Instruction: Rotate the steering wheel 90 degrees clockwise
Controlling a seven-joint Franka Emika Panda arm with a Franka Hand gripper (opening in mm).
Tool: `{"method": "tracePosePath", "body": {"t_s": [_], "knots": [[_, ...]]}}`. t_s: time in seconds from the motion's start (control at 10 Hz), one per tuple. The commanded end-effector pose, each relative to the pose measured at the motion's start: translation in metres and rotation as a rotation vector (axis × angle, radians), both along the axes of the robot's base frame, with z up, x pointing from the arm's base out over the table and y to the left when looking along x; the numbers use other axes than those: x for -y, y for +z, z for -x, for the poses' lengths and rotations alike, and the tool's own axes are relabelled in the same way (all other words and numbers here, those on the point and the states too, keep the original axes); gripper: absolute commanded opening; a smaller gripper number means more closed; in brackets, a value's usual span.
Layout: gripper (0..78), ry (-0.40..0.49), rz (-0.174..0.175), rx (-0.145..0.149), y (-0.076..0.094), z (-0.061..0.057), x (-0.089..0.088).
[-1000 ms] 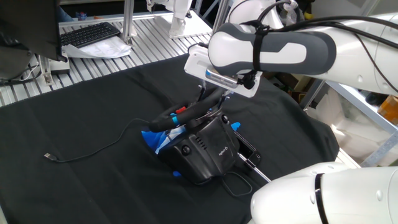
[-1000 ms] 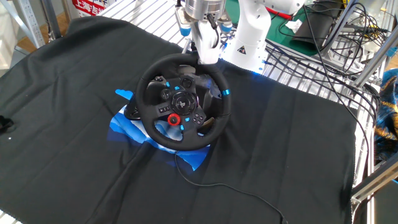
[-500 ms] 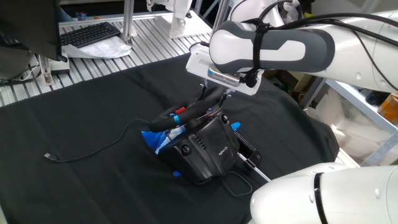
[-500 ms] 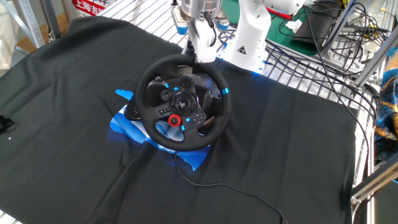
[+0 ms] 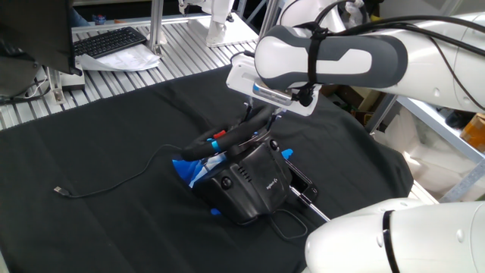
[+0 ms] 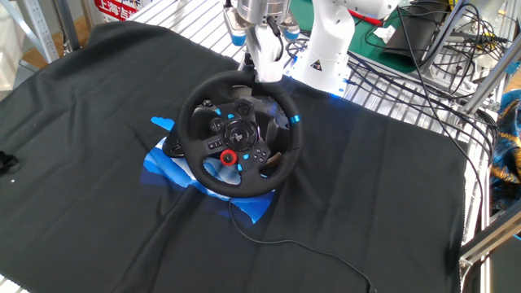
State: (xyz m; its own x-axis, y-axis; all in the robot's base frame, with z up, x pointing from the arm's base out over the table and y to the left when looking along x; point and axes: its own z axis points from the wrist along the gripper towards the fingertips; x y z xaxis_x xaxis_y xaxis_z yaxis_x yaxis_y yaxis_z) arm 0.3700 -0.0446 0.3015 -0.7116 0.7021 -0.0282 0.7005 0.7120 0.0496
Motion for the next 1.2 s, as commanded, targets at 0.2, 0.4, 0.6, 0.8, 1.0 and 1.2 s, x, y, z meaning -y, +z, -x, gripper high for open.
{"method": "tracePosePath", "body": {"t_s": [0.2, 0.4, 0.6, 0.8, 1.0, 1.2], "knots": [[2.0, 0.004, -0.001, 0.004, 0.002, -0.001, -0.002], [2.0, -0.005, -0.002, 0.004, 0.004, 0.001, -0.006], [2.0, -0.028, -0.001, 0.002, 0.012, 0.005, -0.019], [2.0, -0.031, -0.001, 0.001, 0.014, 0.006, -0.023], [2.0, -0.053, -0.003, 0.008, 0.015, 0.009, -0.035], [2.0, -0.066, 0.004, 0.020, 0.009, 0.008, -0.041]]}}
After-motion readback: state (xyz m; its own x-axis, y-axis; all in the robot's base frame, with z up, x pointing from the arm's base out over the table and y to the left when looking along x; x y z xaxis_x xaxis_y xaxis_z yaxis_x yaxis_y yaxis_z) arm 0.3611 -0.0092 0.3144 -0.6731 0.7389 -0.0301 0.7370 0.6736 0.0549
